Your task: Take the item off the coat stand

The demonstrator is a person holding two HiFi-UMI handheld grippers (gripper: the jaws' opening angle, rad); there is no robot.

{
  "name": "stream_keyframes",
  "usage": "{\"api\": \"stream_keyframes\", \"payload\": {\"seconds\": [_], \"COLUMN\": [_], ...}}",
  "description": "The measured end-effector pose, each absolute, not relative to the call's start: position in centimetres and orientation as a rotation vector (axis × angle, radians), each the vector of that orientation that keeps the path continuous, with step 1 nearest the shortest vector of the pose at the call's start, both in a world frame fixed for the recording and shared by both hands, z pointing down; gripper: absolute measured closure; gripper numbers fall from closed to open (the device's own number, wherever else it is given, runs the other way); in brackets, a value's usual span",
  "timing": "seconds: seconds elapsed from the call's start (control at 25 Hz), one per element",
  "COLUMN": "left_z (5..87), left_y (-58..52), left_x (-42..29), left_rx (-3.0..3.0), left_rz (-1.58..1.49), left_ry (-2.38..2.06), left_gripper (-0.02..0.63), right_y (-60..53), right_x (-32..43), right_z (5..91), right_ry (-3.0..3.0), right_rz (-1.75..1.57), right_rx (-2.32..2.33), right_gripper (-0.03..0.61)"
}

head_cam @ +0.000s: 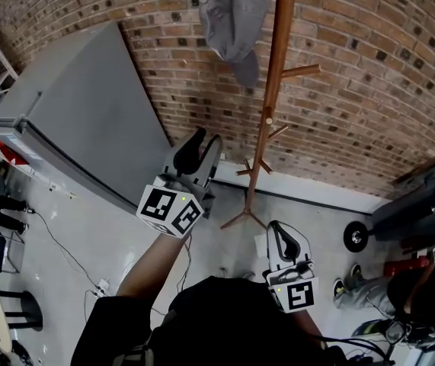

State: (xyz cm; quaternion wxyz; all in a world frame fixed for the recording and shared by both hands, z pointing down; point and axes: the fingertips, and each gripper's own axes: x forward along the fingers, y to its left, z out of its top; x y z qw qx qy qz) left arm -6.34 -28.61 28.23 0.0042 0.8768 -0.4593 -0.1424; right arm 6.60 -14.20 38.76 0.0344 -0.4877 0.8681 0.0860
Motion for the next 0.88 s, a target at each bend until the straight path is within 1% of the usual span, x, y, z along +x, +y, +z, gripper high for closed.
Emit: {"api": "stream_keyframes", "payload": {"seconds": [0.28,0.4,0.6,0.88], "left_z": [25.2,24.4,23.7,22.1], "left_y": [-32.1,-33.4,-35.8,-38.1], "left_x": [-7.6,-7.8,-7.6,-7.2], "left_rx": [2.724,2.737,2.743,2.742], "left_rz": [-0.537,-0.523,-0.496,-0.511], "left_ry": [-1.407,-1.424,-1.442,-1.463], "left_gripper": [0.457,0.449,0.446,0.445], "right_y": [-14.0,-14.2,-15.2,-16.7], "right_x": [6.5,6.4,7.0,7.5], "right_z": [38.8,38.8,38.1,38.4], "right_ry": [2.675,2.676,2.656,2.648], "right_rz": [0.299,0.315,0.352,0.292], "right_rx": [-1.519,-1.521,-1.563,-1.598], "right_gripper": [0.558,0.558,0.558,0.558]}}
